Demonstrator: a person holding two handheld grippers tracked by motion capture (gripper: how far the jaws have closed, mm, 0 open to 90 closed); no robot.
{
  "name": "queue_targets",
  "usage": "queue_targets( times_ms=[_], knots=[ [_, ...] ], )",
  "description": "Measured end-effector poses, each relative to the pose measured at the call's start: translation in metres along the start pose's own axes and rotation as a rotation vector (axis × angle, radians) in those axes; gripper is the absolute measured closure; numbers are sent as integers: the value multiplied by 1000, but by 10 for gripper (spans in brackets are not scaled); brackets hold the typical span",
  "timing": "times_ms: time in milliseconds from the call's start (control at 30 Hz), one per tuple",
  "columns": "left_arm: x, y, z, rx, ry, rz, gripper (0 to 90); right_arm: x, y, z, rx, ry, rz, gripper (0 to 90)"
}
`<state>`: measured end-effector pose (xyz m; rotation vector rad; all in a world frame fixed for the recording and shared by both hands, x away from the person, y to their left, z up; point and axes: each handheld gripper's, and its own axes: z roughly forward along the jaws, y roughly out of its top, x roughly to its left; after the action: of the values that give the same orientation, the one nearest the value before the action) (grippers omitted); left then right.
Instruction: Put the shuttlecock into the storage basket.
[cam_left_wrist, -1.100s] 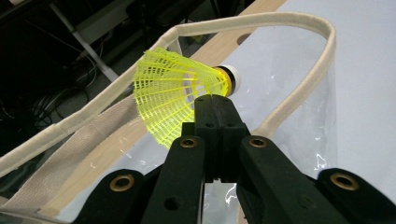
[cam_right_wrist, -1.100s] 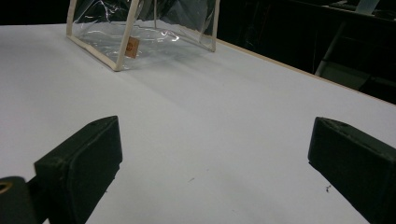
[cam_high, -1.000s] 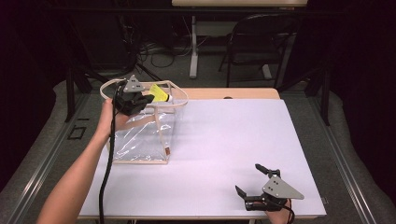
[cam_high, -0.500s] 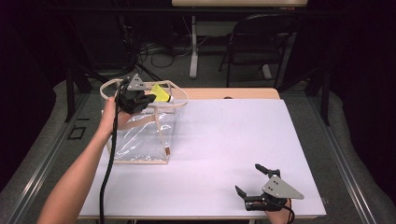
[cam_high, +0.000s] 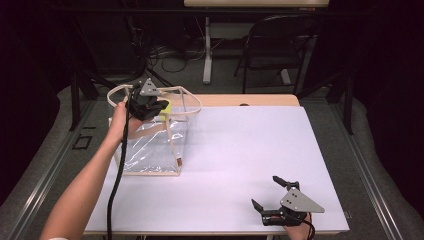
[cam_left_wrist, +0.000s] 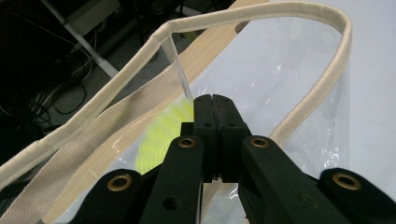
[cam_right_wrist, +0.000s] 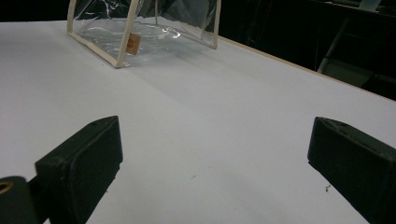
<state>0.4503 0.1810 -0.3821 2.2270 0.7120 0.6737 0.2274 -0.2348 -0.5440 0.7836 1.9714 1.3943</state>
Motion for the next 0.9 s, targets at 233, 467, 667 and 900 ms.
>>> queue_targets(
  times_ms=[233, 467, 667, 900],
  knots=[
    [0, -2, -3, -38, 2, -19, 745, 0, 0, -1, -3, -1, -1, 27],
    [-2, -10, -12, -99, 22, -61, 476, 0, 0, -1, -2, 1, -3, 27],
    [-5, -19, -23, -165, 29, -77, 249, 0, 0, -1, -3, 2, 2, 27],
    [-14, -30, -32, -241, 22, -92, 131, -2, -2, -2, -5, 0, 5, 27]
  ],
)
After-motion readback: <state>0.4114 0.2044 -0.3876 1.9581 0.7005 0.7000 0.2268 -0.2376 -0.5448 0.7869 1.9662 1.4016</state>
